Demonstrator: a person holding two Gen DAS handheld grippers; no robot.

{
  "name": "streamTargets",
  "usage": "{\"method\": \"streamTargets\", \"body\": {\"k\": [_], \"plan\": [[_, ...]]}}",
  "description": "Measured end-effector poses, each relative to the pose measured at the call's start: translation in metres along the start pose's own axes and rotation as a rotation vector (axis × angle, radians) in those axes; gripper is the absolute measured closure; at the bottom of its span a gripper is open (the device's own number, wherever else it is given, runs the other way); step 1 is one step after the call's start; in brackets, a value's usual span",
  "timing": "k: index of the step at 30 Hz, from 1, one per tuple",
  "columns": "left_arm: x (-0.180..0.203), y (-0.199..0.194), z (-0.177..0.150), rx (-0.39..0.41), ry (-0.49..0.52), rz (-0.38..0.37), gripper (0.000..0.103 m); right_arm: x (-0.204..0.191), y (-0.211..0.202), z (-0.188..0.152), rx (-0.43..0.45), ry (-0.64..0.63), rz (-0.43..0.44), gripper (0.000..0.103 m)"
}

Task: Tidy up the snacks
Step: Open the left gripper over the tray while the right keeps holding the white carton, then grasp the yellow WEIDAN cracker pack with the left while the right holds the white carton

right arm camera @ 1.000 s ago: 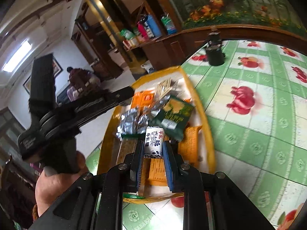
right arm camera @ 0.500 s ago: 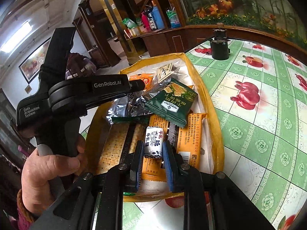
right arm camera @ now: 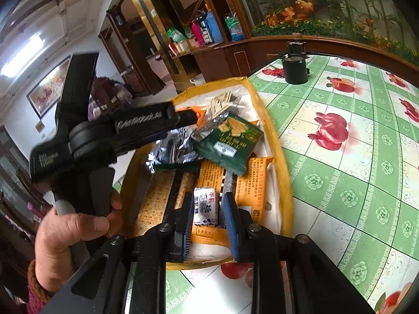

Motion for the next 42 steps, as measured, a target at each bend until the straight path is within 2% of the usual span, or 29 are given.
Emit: {"method": "streamTargets", "body": {"k": [7, 10, 15, 19, 21, 24, 27, 30, 34, 37, 42], "plan": [[0.018, -0.015, -0.001, 0.023, 0.024, 0.003, 0.035, 0.025, -0.023, 0.018, 0.071, 0.113, 0.050, 0.077], [0.041, -0.027, -0.005, 0.042, 0.045, -0.016, 0.035, 0.049, -0.039, 0.031, 0.118, 0.190, 0.050, 0.077], [0.125, -0.037, -0.040, 0.015, 0.178, -0.143, 0.035, 0.126, -0.088, 0.055, 0.228, 0.365, -0.006, 0.078], [0.200, -0.027, -0.094, -0.053, 0.348, -0.238, 0.034, 0.196, -0.128, 0.055, 0.276, 0.473, -0.108, 0.078], [0.225, -0.013, -0.121, -0.109, 0.417, -0.254, 0.035, 0.228, -0.144, 0.054, 0.282, 0.511, -0.152, 0.078], [0.240, 0.003, -0.145, -0.161, 0.453, -0.255, 0.035, 0.269, -0.146, 0.062, 0.217, 0.511, -0.207, 0.078], [0.247, 0.018, -0.159, -0.204, 0.471, -0.245, 0.035, 0.291, -0.130, 0.072, 0.153, 0.505, -0.225, 0.078], [0.245, 0.020, -0.156, -0.197, 0.462, -0.251, 0.035, 0.307, -0.108, 0.078, 0.096, 0.474, -0.251, 0.078], [0.243, 0.023, -0.157, -0.209, 0.434, -0.280, 0.033, 0.327, -0.088, 0.084, 0.045, 0.403, -0.370, 0.078], [0.243, 0.022, -0.156, -0.212, 0.435, -0.290, 0.031, 0.334, -0.081, 0.083, 0.018, 0.384, -0.389, 0.078], [0.243, 0.021, -0.156, -0.213, 0.423, -0.305, 0.030, 0.318, -0.072, 0.078, -0.028, 0.276, -0.413, 0.078]]}}
Point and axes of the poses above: each gripper's, at about its wrist camera, not at the fingertips, and y roughly the way its jaws point, x to its right, z to its top, the point moved 7 cm from there along y, roughly the way its jaws point, and after that the axes turned 2 degrees about y, right-handed, at the moved point
